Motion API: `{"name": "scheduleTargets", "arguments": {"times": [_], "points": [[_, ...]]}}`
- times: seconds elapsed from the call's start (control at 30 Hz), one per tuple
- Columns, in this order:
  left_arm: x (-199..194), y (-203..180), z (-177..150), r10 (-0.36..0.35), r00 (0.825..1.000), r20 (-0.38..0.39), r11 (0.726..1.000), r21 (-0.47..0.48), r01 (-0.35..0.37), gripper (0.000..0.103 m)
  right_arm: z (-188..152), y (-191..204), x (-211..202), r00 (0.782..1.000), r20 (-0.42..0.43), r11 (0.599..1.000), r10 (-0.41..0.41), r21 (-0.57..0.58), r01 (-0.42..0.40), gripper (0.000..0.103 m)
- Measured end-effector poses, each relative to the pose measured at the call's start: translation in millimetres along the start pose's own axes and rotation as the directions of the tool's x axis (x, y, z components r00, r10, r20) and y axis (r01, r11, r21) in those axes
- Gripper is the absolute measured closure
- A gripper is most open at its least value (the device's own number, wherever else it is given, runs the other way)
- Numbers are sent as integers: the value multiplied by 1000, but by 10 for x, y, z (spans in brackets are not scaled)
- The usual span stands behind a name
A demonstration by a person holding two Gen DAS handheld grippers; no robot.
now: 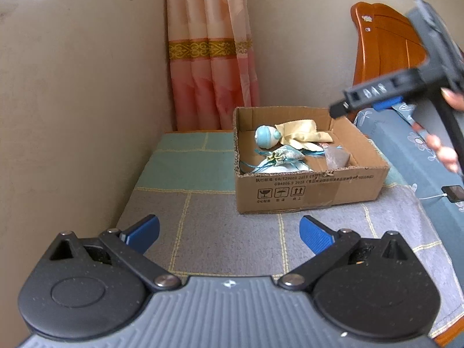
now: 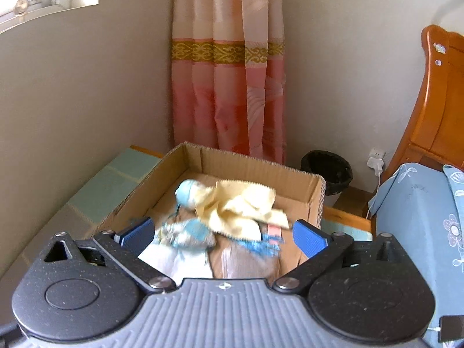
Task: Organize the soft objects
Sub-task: 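Move both grippers back over the remaining items on the bed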
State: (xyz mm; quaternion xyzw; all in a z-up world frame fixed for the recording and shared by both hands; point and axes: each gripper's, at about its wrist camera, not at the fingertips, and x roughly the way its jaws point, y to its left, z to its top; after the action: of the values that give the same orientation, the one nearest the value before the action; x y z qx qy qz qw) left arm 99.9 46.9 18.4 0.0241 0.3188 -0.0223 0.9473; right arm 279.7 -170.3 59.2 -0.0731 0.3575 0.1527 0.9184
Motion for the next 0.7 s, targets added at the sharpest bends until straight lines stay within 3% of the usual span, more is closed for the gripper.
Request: {"name": "scheduleTargets", "arguments": {"times": [0.33, 0.7], "points": [[-59, -71, -76, -29, 1000, -12, 999, 22, 29, 1, -758, 123, -419, 1000, -12, 1000, -14, 11, 14, 0], [69, -80, -229, -84, 994, -76, 996, 9, 85, 1, -1692, 290, -447, 989, -145, 997, -13, 70, 24, 0]]}}
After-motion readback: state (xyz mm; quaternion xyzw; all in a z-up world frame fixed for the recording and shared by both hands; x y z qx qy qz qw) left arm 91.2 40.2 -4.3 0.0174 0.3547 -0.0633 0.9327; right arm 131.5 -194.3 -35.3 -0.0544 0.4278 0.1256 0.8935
